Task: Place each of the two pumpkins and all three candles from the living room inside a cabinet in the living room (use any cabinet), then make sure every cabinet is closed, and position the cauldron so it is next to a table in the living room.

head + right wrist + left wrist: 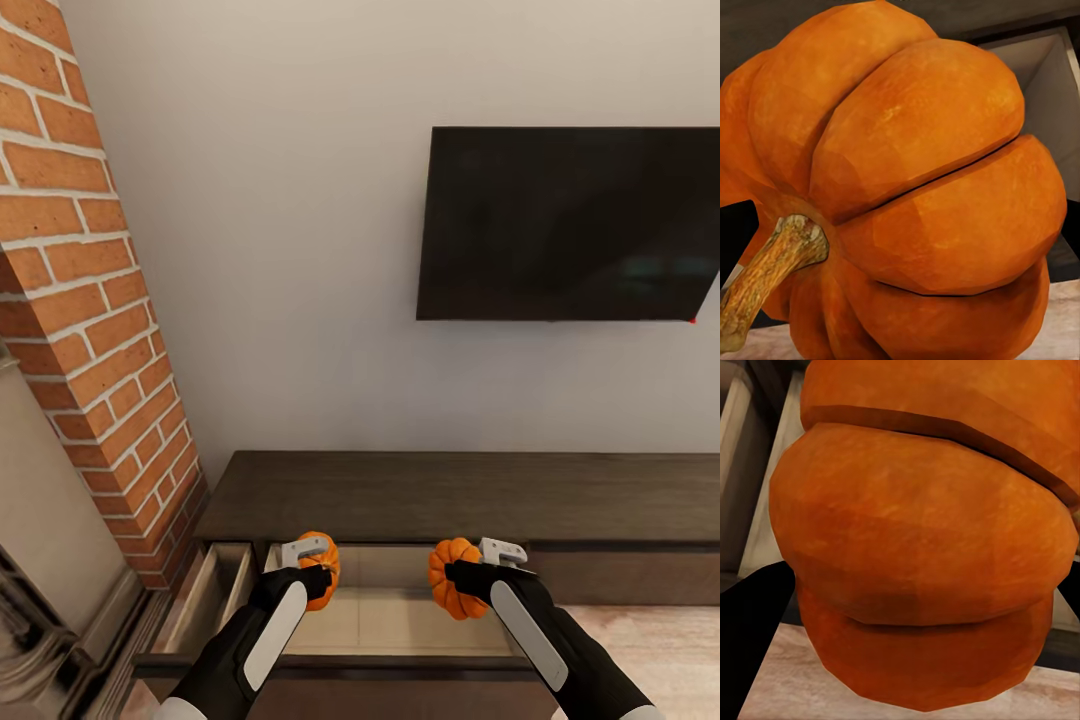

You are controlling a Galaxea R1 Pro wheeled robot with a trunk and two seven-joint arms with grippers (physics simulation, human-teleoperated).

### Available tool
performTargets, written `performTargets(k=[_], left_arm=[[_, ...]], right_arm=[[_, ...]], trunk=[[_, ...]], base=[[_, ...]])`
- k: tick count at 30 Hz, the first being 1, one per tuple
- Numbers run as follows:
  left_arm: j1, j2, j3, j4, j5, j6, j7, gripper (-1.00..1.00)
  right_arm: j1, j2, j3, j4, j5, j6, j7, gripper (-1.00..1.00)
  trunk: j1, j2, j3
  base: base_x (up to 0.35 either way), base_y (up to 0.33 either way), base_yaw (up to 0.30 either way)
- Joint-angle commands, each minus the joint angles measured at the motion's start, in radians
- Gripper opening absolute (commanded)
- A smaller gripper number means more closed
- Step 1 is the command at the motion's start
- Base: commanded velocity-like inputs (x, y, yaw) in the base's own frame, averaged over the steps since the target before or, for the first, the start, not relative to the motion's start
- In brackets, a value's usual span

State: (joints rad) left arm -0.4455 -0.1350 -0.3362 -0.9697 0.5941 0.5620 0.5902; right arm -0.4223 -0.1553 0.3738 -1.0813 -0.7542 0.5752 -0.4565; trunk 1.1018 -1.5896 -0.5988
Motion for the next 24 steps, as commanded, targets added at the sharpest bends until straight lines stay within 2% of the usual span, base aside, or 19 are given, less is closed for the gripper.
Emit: performTargets(k=[1, 24], left_arm=[[-0.001, 0.000, -0.002, -0.001, 0.009, 0.001, 0.012, -1.00], [-0.001, 0.000, -0.001, -0.001, 0.007, -0.002, 0.011, -1.00]], right_arm=[[-0.001, -0.001, 0.004, -0.002, -0.011, -0.001, -0.011, -1.00], [-0.001, -0.001, 0.004, 0.000, -0.011, -0.002, -0.011, -1.00]], trunk=[[0.004, -0.008, -0.004], [0.092, -0.169, -0.076]], base=[[0.000, 0.000, 0.000], [0.000, 0.000, 0.000]])
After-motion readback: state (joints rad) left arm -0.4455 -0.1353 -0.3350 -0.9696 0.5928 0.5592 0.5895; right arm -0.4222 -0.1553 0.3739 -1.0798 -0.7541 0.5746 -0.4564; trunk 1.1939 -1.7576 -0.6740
